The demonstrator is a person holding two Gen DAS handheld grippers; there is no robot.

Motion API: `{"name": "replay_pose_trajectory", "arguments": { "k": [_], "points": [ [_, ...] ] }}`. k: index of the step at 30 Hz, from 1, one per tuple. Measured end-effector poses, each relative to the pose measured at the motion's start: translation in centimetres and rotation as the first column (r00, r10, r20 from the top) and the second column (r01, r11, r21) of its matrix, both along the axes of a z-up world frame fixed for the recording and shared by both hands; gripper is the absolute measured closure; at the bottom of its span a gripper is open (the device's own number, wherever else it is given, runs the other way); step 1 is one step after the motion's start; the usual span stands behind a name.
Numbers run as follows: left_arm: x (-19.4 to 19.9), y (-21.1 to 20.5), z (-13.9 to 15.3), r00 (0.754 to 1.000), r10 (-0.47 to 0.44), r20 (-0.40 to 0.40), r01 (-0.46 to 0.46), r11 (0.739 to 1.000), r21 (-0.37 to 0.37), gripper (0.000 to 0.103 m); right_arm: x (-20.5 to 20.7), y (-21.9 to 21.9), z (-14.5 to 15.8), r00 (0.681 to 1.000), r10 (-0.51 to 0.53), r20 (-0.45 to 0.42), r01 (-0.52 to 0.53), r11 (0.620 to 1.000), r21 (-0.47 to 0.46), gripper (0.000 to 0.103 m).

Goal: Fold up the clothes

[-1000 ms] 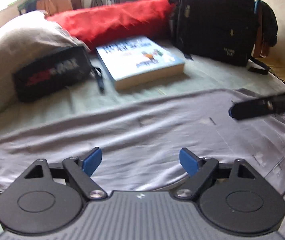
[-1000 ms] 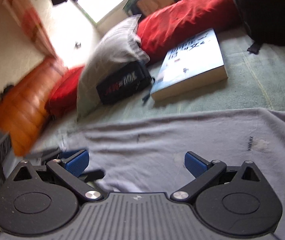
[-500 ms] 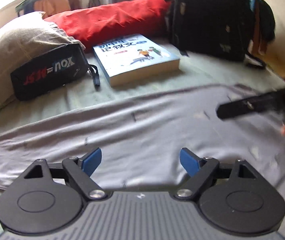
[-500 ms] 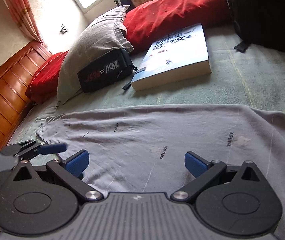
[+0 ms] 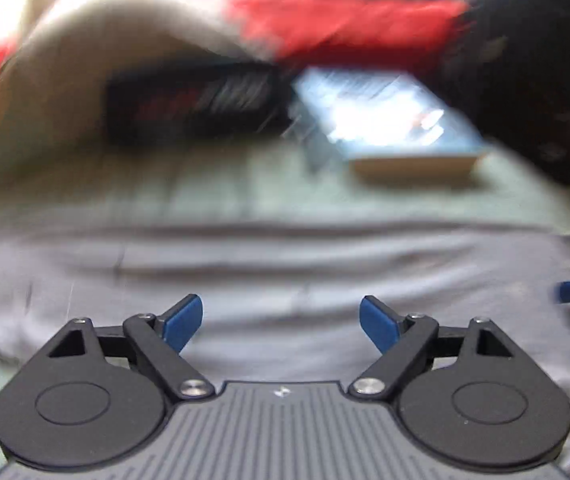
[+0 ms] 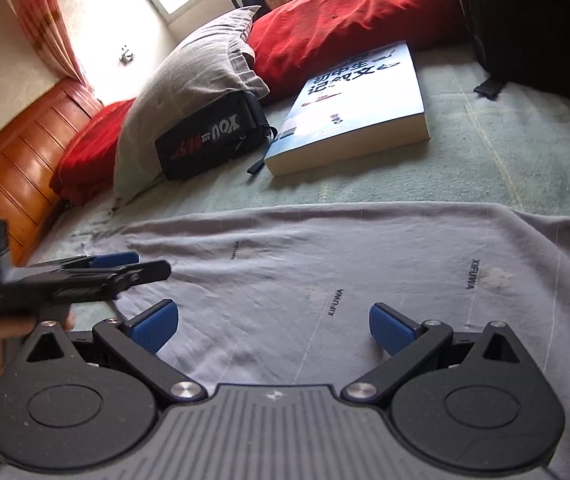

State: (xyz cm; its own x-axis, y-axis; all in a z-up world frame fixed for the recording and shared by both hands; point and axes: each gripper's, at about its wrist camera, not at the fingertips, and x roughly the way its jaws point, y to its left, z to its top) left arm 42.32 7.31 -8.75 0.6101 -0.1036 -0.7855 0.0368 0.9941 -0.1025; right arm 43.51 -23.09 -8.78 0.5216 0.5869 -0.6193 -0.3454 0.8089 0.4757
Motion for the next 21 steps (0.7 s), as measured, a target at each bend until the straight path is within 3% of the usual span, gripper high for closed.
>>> {"name": "replay_pose_trajectory", "arguments": {
  "k": [2,6,10,12,14,19,21],
  "points": [
    [-1.9,0.4,-0.4,0.999,-0.033,0.035,0.033,0.999,-0.003,0.016,0.1,-0.3,-0.2,1.000,-0.008,-0.006,0.008,1.000,0.016,0.000],
    [-3.2,1.3,0.6,0.998,-0.046,-0.037,0.045,0.999,-0.013,0.015,0.1,0.2,-0.3,1.000,0.001,-0.008,0.000,1.000,0.021,0.000],
    [-1.5,1.9,3.1,1.000,-0.003,0.003,0.003,1.000,-0.017,0.015,0.1,0.7,-0.3,1.000,0.011,-0.010,-0.010,1.000,0.024,0.000],
    [0.0,2.3,3.7,0.999,0.026,0.045,-0.023,0.997,-0.076,0.015,0.1,1.0,-0.4,1.000,0.015,-0.011,-0.015,1.000,0.026,0.000],
    [2.6,2.8,3.4,0.997,0.068,0.047,-0.061,0.988,-0.142,0.015,0.1,1.3,-0.4,1.000,0.020,-0.011,-0.020,0.999,0.028,0.000],
    [7.5,4.8,0.8,0.987,0.153,-0.047,-0.160,0.967,-0.199,0.016,0.2,1.7,-0.7,1.000,0.024,-0.017,-0.023,0.999,0.038,0.000],
    [8.4,5.4,0.0,0.981,0.192,-0.023,-0.192,0.960,-0.205,0.016,0.3,1.8,-0.8,1.000,0.022,-0.021,-0.021,0.999,0.044,0.000]
  ]
}}
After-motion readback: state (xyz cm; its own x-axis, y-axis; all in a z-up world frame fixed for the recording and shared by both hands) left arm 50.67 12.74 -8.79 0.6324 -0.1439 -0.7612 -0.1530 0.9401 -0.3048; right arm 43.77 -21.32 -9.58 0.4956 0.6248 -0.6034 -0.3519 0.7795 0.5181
